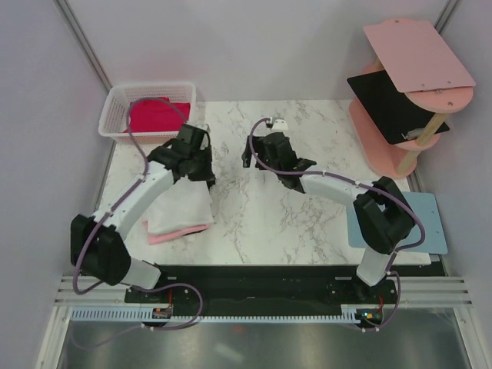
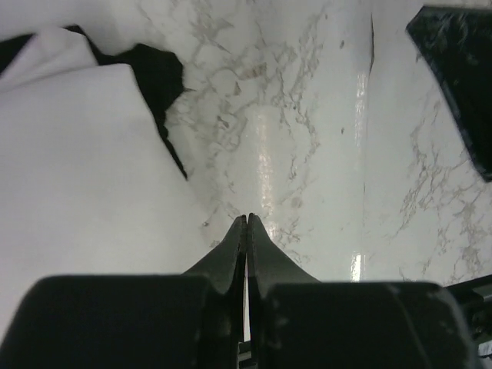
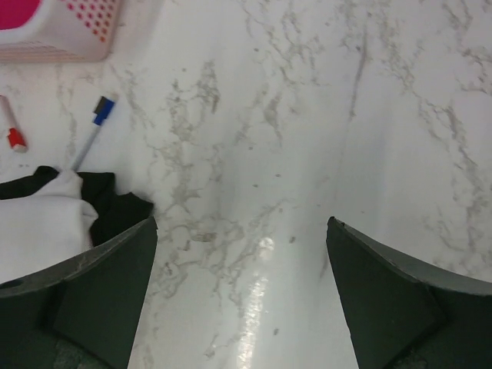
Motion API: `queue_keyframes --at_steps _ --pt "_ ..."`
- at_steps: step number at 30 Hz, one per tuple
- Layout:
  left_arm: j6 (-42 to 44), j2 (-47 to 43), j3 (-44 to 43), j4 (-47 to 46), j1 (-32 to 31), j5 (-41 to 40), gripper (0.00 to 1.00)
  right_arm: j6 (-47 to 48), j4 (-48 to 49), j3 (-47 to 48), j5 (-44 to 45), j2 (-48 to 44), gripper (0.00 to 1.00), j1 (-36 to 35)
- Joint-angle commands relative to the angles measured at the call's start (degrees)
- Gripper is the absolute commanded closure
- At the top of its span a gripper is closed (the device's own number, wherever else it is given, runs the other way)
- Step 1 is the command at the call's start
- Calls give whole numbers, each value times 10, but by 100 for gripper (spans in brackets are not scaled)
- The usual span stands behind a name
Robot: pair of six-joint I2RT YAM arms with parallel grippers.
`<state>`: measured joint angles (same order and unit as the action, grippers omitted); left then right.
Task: Fold and stack the t-shirts
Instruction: Put the neatly folded tshirt into the corner of the board with the left arm
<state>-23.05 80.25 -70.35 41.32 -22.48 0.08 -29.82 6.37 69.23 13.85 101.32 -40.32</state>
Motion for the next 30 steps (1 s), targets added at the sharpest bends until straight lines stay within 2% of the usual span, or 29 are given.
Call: queue_keyframes --at_steps 1,7,16,24,30 --pt "-64 89 -20 -16 -57 -23 98 -18 -33 -18 -65 -2 2 50" --pt "-97 186 -7 -2 -72 -29 98 -22 -37 -37 -113 1 2 92" --pt "-118 238 -7 80 -64 -101 98 -32 -32 -44 -152 12 2 124" --pt "-95 232 31 104 -2 -99 98 -35 -25 -48 -174 13 2 144" --pt "-45 185 72 118 84 -97 98 -48 -14 -51 -192 20 2 154"
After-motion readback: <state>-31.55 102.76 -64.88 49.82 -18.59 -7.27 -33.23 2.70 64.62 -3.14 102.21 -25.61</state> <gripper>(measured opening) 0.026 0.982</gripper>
